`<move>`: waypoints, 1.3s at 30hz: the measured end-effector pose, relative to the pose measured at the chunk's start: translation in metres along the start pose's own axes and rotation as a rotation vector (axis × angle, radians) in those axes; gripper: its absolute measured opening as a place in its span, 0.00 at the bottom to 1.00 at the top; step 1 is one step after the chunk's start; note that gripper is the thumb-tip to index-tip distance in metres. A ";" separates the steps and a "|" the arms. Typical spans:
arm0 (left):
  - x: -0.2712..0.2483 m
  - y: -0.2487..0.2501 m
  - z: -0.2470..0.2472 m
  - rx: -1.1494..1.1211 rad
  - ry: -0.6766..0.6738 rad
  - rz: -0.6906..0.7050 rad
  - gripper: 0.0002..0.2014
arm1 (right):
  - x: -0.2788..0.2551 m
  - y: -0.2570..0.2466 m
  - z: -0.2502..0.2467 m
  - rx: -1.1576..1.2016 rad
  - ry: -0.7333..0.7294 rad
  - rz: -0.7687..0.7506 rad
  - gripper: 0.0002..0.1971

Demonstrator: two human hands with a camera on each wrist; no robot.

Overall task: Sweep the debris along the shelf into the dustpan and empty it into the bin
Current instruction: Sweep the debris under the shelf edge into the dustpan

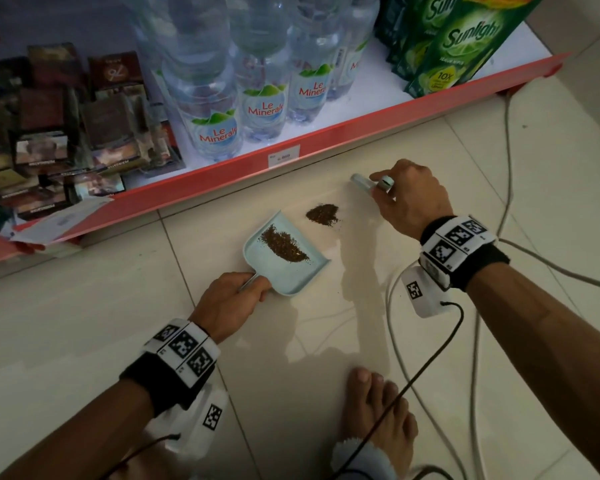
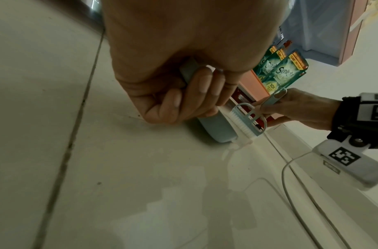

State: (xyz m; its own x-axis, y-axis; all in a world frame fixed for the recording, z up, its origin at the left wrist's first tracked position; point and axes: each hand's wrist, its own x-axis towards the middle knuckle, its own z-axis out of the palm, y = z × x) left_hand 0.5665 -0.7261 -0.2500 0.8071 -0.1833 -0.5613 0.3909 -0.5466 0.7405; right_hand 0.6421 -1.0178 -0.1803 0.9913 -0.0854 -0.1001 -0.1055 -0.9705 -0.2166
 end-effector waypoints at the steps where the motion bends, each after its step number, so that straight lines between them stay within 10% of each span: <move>1: 0.001 0.002 0.001 0.001 -0.001 -0.009 0.16 | -0.001 0.002 -0.002 0.001 0.037 0.022 0.14; 24: 0.002 0.054 0.013 -0.169 -0.135 -0.247 0.12 | -0.038 -0.037 0.022 0.091 0.000 -0.239 0.13; 31: 0.000 0.054 0.015 -0.180 -0.170 -0.289 0.12 | -0.030 -0.036 0.010 0.127 0.220 -0.240 0.11; 39: -0.002 0.057 0.015 -0.169 -0.170 -0.296 0.12 | -0.041 -0.038 0.027 0.161 -0.004 -0.300 0.09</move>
State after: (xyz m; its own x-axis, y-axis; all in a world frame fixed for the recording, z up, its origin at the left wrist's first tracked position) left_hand 0.5803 -0.7693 -0.2119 0.5687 -0.1783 -0.8030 0.6752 -0.4564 0.5796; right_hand 0.6035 -0.9711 -0.1944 0.9799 0.1993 -0.0122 0.1791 -0.9043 -0.3876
